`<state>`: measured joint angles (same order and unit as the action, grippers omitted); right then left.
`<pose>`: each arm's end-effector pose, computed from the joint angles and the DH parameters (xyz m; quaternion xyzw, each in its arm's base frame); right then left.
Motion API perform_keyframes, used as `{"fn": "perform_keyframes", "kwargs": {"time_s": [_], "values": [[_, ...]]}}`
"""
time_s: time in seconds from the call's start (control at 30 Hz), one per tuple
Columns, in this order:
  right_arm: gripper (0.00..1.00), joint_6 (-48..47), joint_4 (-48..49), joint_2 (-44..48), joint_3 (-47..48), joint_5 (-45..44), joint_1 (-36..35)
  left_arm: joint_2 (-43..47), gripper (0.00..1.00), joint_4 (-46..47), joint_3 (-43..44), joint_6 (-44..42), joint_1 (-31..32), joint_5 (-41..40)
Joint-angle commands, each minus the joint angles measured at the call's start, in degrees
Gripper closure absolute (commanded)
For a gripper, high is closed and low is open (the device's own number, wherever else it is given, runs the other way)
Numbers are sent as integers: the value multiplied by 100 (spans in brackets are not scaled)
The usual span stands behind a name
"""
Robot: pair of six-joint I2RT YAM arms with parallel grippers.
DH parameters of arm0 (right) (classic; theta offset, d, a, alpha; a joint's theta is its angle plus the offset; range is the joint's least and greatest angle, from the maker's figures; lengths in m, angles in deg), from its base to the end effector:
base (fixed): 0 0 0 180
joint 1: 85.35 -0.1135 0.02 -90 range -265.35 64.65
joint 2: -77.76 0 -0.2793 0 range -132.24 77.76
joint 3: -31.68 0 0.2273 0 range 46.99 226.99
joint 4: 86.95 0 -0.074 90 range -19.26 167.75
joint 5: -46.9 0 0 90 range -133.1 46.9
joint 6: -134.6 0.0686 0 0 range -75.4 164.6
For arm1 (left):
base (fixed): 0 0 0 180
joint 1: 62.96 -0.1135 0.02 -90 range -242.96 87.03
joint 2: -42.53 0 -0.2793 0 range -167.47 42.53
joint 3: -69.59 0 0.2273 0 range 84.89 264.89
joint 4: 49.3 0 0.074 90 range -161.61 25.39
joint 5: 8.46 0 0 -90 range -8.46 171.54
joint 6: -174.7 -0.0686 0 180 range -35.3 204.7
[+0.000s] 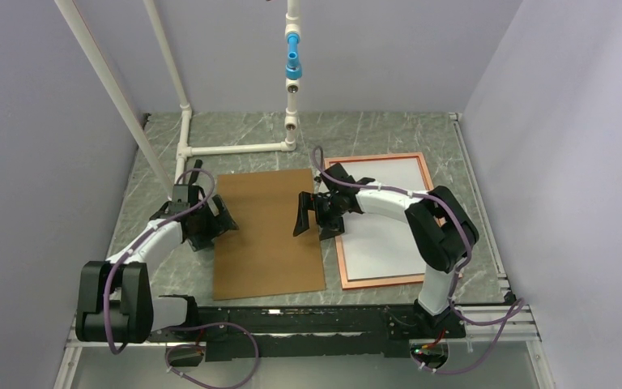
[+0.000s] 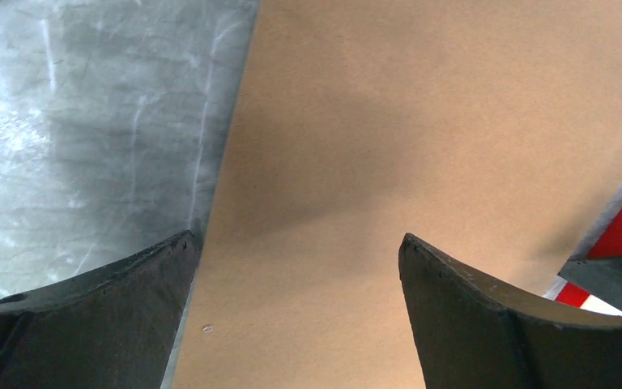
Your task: Put the photo into the frame
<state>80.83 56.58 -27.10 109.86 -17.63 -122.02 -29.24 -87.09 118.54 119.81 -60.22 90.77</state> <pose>0.2680 0.2363 0.1601 -0.0548 0.9485 0.3070 0.0548 0.2109 -0.0211 0.1672 -0.2491 0.9316 -0.1556 0.2139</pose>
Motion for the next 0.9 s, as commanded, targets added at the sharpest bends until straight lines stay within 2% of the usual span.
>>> {"fn": "perform_keyframes", "kwargs": {"time_s": [0.0,0.53,0.87], "values": [[0,-89,332,-385,-164,-394,20,-211,1,331,-151,-43,-11,406],[1,-63,108,590,-4,34,26,136,5,735,-692,235,39,955],[1,-146,-255,1073,28,41,15,248,6,899,-863,563,483,947]]}}
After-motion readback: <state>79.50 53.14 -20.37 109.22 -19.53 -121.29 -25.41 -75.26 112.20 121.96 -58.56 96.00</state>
